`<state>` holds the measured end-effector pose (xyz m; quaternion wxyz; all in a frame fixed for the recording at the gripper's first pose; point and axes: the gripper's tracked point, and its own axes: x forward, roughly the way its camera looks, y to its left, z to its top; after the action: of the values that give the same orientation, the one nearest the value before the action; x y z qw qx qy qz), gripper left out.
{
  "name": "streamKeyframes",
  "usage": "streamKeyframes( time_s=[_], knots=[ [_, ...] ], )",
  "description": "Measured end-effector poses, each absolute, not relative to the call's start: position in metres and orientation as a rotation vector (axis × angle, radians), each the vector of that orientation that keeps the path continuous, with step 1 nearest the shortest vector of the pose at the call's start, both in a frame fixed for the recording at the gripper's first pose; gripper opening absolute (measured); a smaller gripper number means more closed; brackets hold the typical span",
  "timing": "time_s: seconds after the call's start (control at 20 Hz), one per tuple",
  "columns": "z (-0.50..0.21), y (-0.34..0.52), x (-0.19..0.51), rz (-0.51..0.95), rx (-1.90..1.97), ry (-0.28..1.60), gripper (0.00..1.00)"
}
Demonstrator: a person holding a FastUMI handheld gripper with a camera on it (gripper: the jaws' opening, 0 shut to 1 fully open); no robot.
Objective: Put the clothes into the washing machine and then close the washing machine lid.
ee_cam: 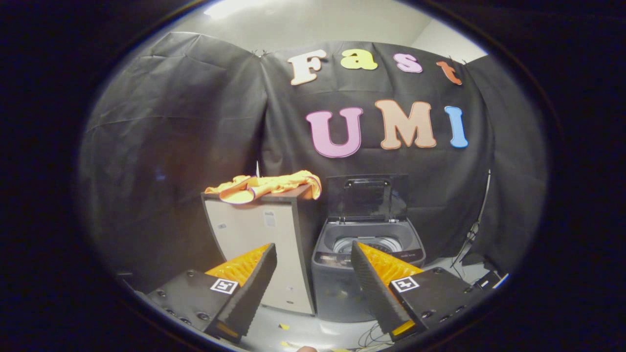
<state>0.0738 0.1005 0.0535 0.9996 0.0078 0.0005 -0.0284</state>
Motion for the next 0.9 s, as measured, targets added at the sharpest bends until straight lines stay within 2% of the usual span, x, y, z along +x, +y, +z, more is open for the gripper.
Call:
streamKeyframes(
  time_s=[0.5, 0.9],
  knots=[
    [0.053, 0.216, 0.199, -0.124, -0.016, 0.032, 0.98],
    [0.133, 0.304, 0.276, -0.09, -0.076, -0.01, 0.98]
  ],
)
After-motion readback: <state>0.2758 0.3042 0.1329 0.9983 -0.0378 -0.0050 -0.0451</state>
